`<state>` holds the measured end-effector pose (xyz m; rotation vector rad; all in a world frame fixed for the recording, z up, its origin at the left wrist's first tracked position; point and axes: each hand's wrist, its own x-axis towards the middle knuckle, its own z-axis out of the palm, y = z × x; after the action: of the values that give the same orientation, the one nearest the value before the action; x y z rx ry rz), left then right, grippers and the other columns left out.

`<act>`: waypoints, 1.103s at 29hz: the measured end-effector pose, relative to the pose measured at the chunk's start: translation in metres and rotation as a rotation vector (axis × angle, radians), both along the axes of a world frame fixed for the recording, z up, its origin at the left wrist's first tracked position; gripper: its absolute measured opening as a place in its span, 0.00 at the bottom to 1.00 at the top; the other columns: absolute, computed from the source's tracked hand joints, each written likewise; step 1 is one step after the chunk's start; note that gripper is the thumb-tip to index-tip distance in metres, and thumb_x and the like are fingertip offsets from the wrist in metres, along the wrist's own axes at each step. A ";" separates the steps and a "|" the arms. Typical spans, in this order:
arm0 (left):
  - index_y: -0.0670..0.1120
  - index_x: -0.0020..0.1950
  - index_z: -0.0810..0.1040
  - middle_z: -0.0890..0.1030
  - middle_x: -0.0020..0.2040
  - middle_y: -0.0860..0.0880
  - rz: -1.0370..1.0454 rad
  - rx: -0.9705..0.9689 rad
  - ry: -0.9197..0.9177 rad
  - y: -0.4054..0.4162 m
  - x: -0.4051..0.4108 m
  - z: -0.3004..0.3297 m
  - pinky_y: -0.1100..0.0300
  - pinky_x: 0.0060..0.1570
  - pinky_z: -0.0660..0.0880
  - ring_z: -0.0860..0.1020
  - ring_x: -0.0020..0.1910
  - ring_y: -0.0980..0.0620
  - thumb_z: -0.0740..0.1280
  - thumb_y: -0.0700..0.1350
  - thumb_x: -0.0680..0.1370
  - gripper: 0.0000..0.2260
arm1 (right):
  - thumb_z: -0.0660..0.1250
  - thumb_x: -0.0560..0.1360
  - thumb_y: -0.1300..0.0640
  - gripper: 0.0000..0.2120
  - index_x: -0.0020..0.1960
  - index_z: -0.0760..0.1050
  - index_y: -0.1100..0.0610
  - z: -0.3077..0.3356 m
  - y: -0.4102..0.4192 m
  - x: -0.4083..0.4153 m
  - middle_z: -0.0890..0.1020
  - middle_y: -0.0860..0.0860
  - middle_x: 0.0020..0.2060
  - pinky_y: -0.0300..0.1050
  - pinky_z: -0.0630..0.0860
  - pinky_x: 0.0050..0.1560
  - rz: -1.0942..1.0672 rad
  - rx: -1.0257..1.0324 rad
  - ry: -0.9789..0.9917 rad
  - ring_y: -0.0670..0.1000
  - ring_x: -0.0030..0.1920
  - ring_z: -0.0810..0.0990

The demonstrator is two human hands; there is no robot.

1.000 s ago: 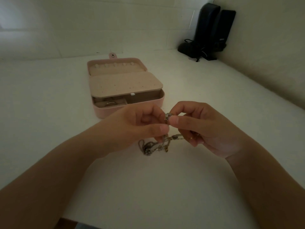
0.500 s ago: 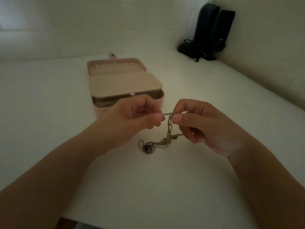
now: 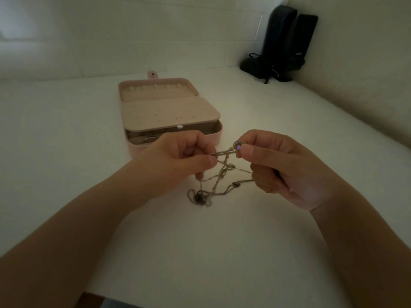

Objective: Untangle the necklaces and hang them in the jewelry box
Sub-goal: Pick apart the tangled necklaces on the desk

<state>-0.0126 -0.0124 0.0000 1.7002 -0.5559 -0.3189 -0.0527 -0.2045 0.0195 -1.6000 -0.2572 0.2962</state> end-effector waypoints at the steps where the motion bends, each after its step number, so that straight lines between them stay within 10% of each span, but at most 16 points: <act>1: 0.49 0.36 0.78 0.77 0.29 0.54 0.044 0.011 -0.021 0.000 0.001 -0.001 0.67 0.37 0.71 0.74 0.30 0.58 0.70 0.40 0.71 0.06 | 0.69 0.68 0.52 0.03 0.36 0.77 0.51 0.000 0.000 0.000 0.64 0.44 0.17 0.34 0.57 0.20 0.002 -0.009 0.004 0.43 0.16 0.57; 5: 0.53 0.34 0.77 0.78 0.33 0.55 0.149 0.080 -0.090 0.001 0.002 -0.001 0.62 0.42 0.70 0.74 0.36 0.56 0.68 0.46 0.68 0.03 | 0.66 0.69 0.54 0.05 0.35 0.77 0.50 -0.001 0.002 0.000 0.63 0.45 0.18 0.34 0.55 0.19 -0.008 -0.062 0.030 0.43 0.17 0.57; 11: 0.47 0.33 0.75 0.77 0.28 0.49 -0.134 -0.346 0.308 0.002 -0.001 0.007 0.62 0.39 0.78 0.79 0.33 0.52 0.58 0.38 0.68 0.09 | 0.65 0.69 0.54 0.05 0.36 0.78 0.51 -0.001 0.003 0.001 0.63 0.46 0.18 0.34 0.54 0.19 -0.031 -0.105 0.021 0.44 0.17 0.57; 26: 0.55 0.43 0.73 0.77 0.30 0.67 0.019 0.327 -0.219 0.001 -0.006 0.001 0.71 0.24 0.68 0.71 0.20 0.61 0.70 0.46 0.71 0.08 | 0.66 0.68 0.54 0.06 0.33 0.78 0.50 0.002 -0.004 0.002 0.65 0.43 0.16 0.33 0.56 0.20 -0.111 -0.159 -0.034 0.43 0.17 0.58; 32: 0.55 0.42 0.73 0.80 0.42 0.62 -0.139 0.225 -0.188 0.005 -0.008 0.006 0.66 0.24 0.69 0.68 0.22 0.59 0.69 0.43 0.71 0.08 | 0.65 0.68 0.55 0.06 0.32 0.77 0.51 0.003 -0.012 0.002 0.64 0.44 0.16 0.37 0.52 0.21 -0.186 -0.146 -0.080 0.44 0.16 0.57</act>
<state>-0.0206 -0.0072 0.0059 1.9248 -0.8038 -0.3329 -0.0504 -0.2161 0.0223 -1.7690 -0.1488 0.1089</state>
